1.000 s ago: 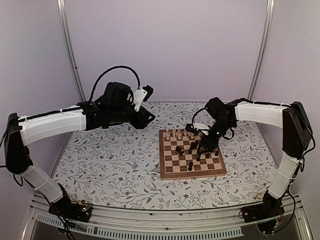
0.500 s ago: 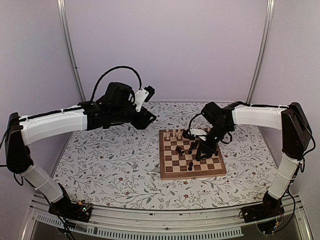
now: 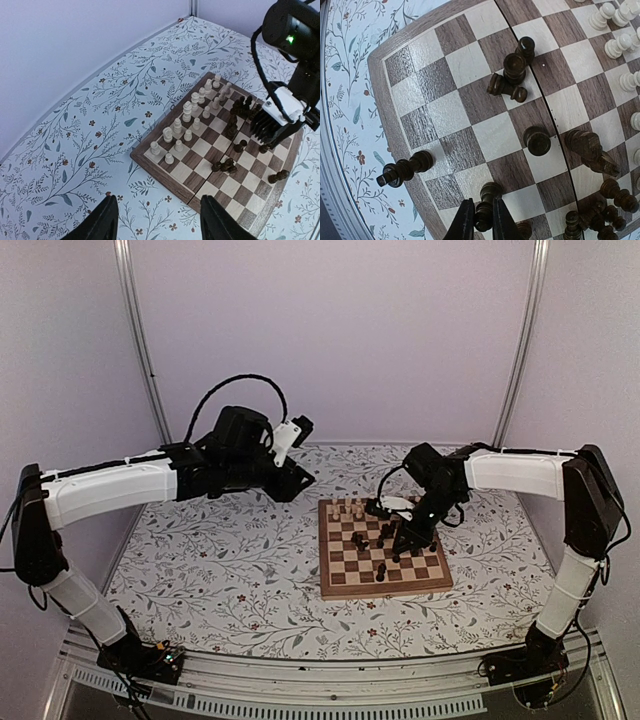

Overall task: Set up the chess pieces on the board
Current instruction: Move the chess piece to the chessboard.

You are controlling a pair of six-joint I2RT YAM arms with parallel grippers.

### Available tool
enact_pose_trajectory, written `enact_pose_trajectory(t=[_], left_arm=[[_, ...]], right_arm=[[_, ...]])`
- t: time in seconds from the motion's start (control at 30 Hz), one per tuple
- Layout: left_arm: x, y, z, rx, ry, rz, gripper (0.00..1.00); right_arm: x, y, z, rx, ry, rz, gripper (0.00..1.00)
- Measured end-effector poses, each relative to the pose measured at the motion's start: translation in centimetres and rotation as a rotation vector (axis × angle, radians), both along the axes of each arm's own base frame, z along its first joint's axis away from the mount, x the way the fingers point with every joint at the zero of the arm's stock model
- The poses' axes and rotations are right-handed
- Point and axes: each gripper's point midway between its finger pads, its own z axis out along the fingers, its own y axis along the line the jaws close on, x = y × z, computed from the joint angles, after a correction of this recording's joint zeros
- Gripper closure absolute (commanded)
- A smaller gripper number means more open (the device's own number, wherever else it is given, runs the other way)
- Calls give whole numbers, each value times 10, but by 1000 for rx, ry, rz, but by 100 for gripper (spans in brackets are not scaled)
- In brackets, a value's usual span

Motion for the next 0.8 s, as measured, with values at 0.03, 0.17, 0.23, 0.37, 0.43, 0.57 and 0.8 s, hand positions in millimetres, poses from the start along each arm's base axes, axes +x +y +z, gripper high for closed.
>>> enact_pose_trajectory(t=[0.03,0.17,0.23,0.37,0.43,0.57,0.8], left_arm=[[0,0,-1,2,2,0,42],[0,-1,-1,6,6,-1,42],[1,-1,-2,8,7,-1,42],[0,-1,-4,16,14,-2,42],[0,-1,-4,17,14,-4,42],[-1,-2,-4,18,13,-7,42],[-1,-3,-6,21,16,-10,42]], right_arm=[[0,0,0,0,0,0,84],[1,-1,-1,-5,-4,-1,79],[1,-3,-3,-14,-8,-3,79],[-2,-8,-9,-37,-2,-6,86],[-2,-8,-10,-40,-6,-7,90],[-3,-7,-9,-40,-9,-1,93],[-22,0,-5,-43,-16,57,94]])
